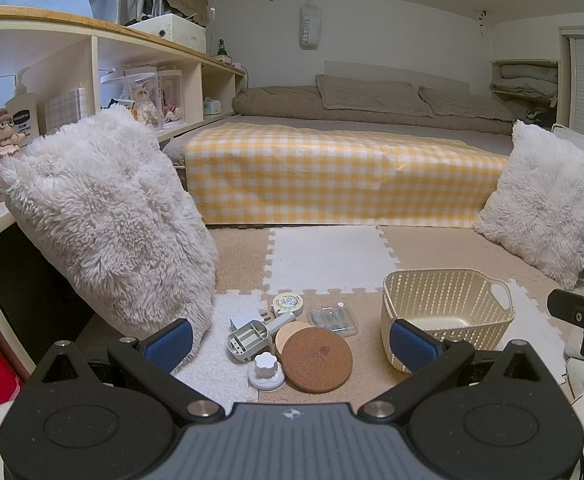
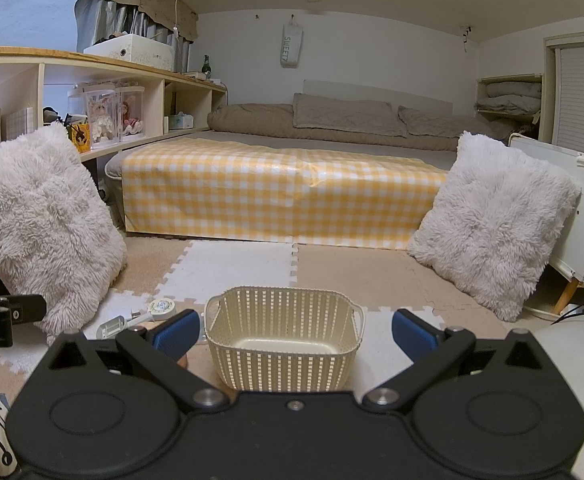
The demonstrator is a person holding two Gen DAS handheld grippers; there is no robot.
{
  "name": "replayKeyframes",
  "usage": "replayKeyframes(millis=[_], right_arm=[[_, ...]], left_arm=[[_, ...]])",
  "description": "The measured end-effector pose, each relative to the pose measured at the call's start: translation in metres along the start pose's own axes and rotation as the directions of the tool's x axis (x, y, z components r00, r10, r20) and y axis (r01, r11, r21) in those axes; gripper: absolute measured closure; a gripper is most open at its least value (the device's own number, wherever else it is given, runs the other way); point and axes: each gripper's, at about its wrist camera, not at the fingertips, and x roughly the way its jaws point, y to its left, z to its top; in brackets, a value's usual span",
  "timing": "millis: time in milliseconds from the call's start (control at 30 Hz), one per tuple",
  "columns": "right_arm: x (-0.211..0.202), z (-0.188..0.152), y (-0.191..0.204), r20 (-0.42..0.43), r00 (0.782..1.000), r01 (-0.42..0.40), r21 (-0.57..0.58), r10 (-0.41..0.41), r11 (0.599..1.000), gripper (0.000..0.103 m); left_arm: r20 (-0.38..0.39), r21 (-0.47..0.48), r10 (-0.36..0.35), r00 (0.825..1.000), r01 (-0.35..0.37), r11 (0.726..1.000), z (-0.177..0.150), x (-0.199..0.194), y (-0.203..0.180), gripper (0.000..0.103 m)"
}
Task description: Organize rigid objects
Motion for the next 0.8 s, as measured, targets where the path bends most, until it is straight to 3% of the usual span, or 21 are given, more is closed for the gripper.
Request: replayKeyframes(millis=[800], right_arm=[[0.0019,-0.0006,0.0001,-0.004,1.000,0.000,0.001,0.000,1.000,0.000]], left_arm=[[-0.001,0.001,0.001,1.000,-0.001,1.000,0.0000,0.0000,0.0000,0.000]])
